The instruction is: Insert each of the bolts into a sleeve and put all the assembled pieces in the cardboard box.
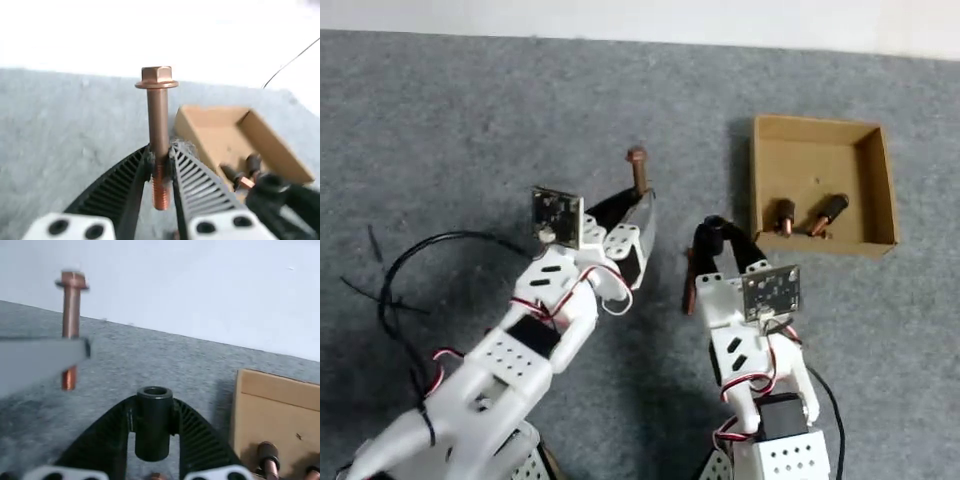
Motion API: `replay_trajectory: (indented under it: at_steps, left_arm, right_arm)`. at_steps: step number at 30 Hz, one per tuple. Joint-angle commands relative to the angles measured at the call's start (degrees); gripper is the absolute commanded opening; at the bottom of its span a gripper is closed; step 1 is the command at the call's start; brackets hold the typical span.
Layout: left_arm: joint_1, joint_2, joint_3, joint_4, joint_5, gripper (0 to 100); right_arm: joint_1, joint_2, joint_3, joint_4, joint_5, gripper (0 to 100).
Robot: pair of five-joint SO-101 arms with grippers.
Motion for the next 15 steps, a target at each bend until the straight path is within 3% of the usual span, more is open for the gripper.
replay_trajectory:
  at_steps: [1,5,15]
  left_arm:
    - [-0.4,-7.16,0.57,-2.11,2.99,0]
    - [-0.4,-14.2,2.42,-1.93,11.25,0]
    - [7.43,-27.82,4.09,8.88,11.34,1]
  right_arm:
    - [-2.86,-0.84,8.22,0.22,0.62,0.7]
    - [-4.44,-0.84,8.22,1.89,0.7,0.7]
    - [-4.44,-1.01,8.22,1.98,0.7,0.6]
